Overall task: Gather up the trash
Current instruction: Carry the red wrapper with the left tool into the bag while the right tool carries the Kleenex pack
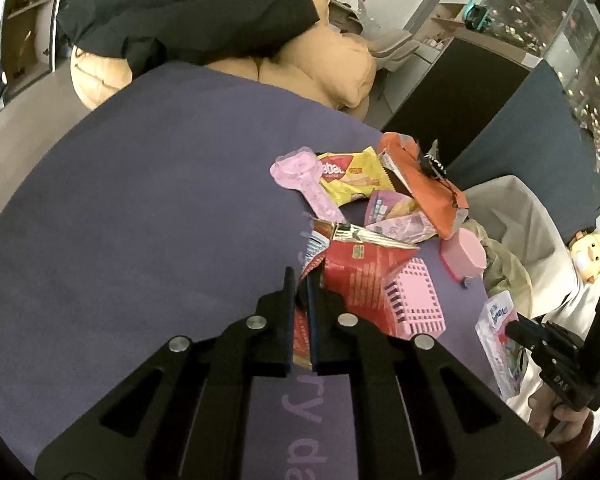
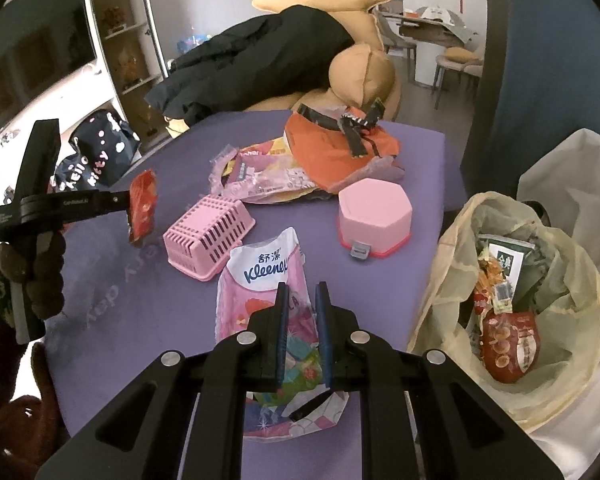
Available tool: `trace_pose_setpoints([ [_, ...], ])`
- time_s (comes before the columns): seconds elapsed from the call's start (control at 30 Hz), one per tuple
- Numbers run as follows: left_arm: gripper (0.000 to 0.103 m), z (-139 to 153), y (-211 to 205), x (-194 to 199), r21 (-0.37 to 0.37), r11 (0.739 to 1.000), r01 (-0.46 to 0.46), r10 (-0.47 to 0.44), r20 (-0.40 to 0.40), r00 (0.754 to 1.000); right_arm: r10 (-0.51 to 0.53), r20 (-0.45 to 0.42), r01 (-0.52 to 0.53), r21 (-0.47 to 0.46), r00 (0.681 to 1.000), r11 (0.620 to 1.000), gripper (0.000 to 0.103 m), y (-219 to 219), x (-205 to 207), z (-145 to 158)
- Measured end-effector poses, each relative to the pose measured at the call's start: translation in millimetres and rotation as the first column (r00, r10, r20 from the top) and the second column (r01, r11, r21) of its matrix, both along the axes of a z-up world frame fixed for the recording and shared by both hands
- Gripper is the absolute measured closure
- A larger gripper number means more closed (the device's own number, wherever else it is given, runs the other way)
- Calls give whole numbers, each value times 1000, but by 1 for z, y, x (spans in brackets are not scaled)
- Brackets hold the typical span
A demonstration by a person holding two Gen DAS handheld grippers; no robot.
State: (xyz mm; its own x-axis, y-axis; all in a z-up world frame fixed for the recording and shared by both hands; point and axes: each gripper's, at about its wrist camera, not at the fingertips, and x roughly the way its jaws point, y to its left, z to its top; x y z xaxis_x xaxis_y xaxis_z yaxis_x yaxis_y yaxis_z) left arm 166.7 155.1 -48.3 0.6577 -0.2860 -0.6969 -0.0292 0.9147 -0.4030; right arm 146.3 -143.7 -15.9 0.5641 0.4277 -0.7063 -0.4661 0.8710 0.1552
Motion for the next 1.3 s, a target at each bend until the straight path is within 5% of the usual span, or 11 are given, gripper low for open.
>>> trace_pose_setpoints([
  [0.33,98,57,-35,-17,145,989,34,-54,139,989,-31,93,27,41,995,999,89,-17,-7,33],
  [0.73,98,115,-109,-27,224,966,131,-183,231,956,-124,228,110,70,966,991,89,-76,-20,75],
  [1.03,98,108,-205,6,185,933,307,-341,195,920,-264,293,266,35,919,963,89,-153,-19,76],
  [1.3,98,58,-296,61,130,897,423,-436,88,896,-385,288,403,-5,877,915,89,-217,-2,61],
])
